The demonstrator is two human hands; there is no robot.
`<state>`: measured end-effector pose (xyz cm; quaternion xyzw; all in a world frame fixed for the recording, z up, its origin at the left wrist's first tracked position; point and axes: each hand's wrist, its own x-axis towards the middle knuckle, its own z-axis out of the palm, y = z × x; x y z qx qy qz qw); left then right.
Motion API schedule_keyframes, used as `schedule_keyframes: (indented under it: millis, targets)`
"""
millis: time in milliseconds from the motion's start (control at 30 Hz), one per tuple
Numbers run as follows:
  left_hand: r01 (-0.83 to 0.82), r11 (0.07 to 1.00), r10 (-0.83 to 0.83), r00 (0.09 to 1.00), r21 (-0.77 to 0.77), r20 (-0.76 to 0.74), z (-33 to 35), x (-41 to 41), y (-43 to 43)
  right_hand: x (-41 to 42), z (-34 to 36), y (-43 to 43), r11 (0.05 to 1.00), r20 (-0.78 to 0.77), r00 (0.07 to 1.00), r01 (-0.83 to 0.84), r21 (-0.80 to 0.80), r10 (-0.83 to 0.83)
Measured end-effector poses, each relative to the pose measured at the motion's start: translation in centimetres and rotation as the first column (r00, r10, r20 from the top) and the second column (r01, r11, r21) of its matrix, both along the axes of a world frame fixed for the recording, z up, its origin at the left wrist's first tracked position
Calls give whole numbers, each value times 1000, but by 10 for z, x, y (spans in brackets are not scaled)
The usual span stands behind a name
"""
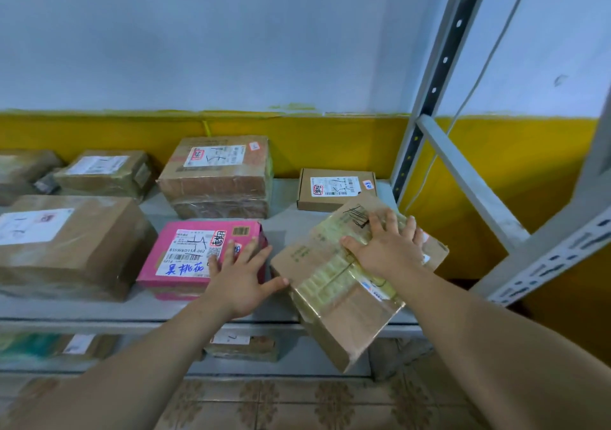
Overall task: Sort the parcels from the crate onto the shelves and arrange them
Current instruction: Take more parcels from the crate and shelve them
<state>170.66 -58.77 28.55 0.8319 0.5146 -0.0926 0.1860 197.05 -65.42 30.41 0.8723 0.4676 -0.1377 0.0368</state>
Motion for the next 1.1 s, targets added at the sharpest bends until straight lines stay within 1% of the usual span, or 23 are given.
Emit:
schedule_keyframes:
  millis: [100, 133, 200, 267, 367, 433, 467, 533, 600, 633, 700, 800, 867, 933, 1000, 1067, 1100]
  targets:
    - [10, 1000, -9, 1000, 18, -17, 1, 1, -2, 9, 9, -4, 999, 20, 999, -44, 10, 44]
    - [10, 1000, -9, 1000, 23, -12, 1, 1, -2, 16, 11, -7, 999, 4, 999, -40, 12, 40]
    - [-18, 999, 18, 1000, 26, 22, 1, 1, 0, 31, 13, -13, 1000, -44, 999, 23, -13, -24]
    - [-55, 998, 53, 997, 37, 54, 1, 3, 1, 34, 12, -19, 995, -59, 994, 94, -42, -96]
    - [-101, 994, 97, 989, 40, 108, 1, 8, 1, 14, 10, -20, 981, -88, 977, 189, -53, -193]
    - [-110, 994, 107, 984, 13, 142, 2, 9, 1, 1, 15, -16, 975, -74, 974, 210, -77, -215]
    - [-100, 995, 99, 985, 3, 139, 3, 9, 1, -4, 18, -13, 978, -39, 981, 186, -89, -190]
    - [-72, 997, 71, 992, 5, 104, 3, 8, 1, -9, 20, -11, 995, 32, 998, 64, -76, -62]
    - [-60, 998, 60, 995, 7, 80, 4, 8, 1, -10, 16, -11, 995, 38, 995, -87, -57, 89]
    - [-58, 998, 58, 995, 7, 78, 4, 8, 2, -10, 12, -13, 991, 29, 992, -121, -64, 123]
    - [-55, 998, 54, 996, 12, 70, 4, 8, 3, -10, 8, -14, 991, 33, 994, -98, -94, 101]
    - [-55, 998, 54, 998, 18, 33, 4, 5, 3, -15, 13, -11, 992, 53, 999, 13, -123, -7]
    - [-35, 999, 35, 999, 27, -2, 4, 3, 3, -18, 18, -9, 986, 41, 995, 99, -137, -94]
    - [-6, 998, 7, 1000, 61, -7, 5, 0, 4, -20, 22, -7, 978, 51, 989, 142, -150, -135]
    - [3, 993, -3, 1000, 120, 0, 8, -8, 11, -19, 26, -6, 986, 107, 991, 91, -138, -76]
    - [-25, 989, 28, 999, 149, -20, 10, -20, 23, -17, 24, -5, 995, 137, 989, -48, -82, 59]
    - [-49, 989, 57, 997, 136, -50, 10, -27, 30, -18, 20, -4, 991, 119, 985, -116, -62, 123]
